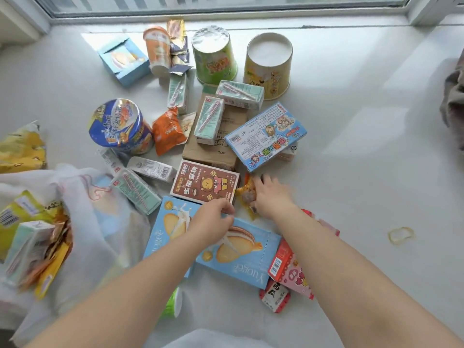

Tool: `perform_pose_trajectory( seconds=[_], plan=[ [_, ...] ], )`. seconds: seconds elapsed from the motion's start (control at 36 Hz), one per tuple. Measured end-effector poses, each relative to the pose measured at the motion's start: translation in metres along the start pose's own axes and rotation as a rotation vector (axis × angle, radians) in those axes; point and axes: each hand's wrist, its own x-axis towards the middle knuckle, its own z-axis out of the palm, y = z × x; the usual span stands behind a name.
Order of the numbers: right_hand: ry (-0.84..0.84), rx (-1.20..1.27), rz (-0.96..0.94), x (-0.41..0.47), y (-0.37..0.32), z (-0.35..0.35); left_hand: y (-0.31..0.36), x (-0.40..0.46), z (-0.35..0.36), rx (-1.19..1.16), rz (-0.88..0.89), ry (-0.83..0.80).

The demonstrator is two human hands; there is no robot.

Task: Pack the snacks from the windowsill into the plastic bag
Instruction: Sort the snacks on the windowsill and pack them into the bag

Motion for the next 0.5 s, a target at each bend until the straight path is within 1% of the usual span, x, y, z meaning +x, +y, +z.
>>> perform_pose_trajectory(
  seconds=[0.06, 0.08, 0.14, 0.19, 0.25, 0.33, 0.42, 0.5],
  plan=[
    [0.010, -0.012, 0.107, 0.001, -0.011, 0.005, -0.008, -0.008, -0.004, -0.064, -0.044, 0.021],
    [0.001, 0.043, 0.184, 0.001, -0.017, 0.007, -0.012, -0.011, -0.006, -0.071, -0.049, 0.028],
    [-0.008, 0.232, 0.345, -0.001, -0.024, 0.011, -0.022, -0.014, -0.013, -0.072, -0.050, 0.046],
    [-0.007, 0.325, 0.431, -0.005, -0.028, 0.014, -0.029, -0.013, -0.025, -0.088, -0.075, 0.075],
    [0.001, 0.306, 0.435, -0.011, -0.032, 0.015, -0.035, -0.008, -0.041, -0.114, -0.106, 0.125],
    [0.062, 0.338, 0.387, -0.023, -0.040, 0.008, -0.040, 0.010, -0.073, -0.145, -0.139, 0.218],
    [0.104, 0.370, 0.317, -0.030, -0.050, -0.013, -0.039, 0.039, -0.111, -0.165, -0.150, 0.291],
    [0.138, 0.424, 0.303, -0.020, -0.067, -0.044, -0.032, 0.074, -0.141, -0.203, -0.162, 0.330]
  ],
)
